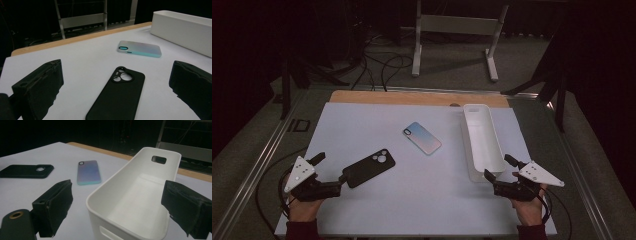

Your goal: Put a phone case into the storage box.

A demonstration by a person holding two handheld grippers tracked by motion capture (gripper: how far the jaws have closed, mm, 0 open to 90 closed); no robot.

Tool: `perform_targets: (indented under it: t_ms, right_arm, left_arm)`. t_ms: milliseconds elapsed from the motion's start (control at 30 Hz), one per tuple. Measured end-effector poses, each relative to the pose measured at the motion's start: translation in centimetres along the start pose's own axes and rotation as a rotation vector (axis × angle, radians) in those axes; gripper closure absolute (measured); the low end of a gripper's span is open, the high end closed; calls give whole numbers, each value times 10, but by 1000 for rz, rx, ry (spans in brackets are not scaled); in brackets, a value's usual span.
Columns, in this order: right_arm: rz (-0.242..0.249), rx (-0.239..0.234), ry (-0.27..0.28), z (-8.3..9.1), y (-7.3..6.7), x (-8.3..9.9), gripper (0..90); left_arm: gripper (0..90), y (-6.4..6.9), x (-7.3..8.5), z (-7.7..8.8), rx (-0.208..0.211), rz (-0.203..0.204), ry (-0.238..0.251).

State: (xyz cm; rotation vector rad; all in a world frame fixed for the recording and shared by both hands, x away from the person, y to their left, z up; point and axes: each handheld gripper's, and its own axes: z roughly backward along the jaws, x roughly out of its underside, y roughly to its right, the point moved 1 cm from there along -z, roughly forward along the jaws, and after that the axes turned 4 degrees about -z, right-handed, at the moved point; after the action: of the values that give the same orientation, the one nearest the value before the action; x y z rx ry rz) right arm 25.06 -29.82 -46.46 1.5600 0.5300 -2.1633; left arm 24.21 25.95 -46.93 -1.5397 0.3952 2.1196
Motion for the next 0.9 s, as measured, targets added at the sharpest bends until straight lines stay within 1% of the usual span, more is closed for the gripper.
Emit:
perform_targets:
  t_ms: [133,400,467,567,667,733,900]
  right_arm:
    - [-2,6,-2,0,0,1,97]
    - [1,11,1,1,1,0,97]
    - [-7,11,0,2,2,1,97]
    - [-6,12,1,2,3,1,97]
    - [-8,11,1,2,2,1,97]
    - [-5,7,-4,0,1,1,97]
    - [-1,10,-1,1,0,0,97]
  left_arm:
    - [0,0,0,-1,-3,-5,-5]
    - [0,0,0,-1,-9,-1,-5]
    - [0,1,0,-1,-12,1,-6]
    - [0,2,-2,-1,-14,2,-4]
    - [0,3,-4,-1,-15,3,-3]
    - [0,4,-6,-1,-14,-4,-8]
    - [0,6,-17,-3,1,-10,0]
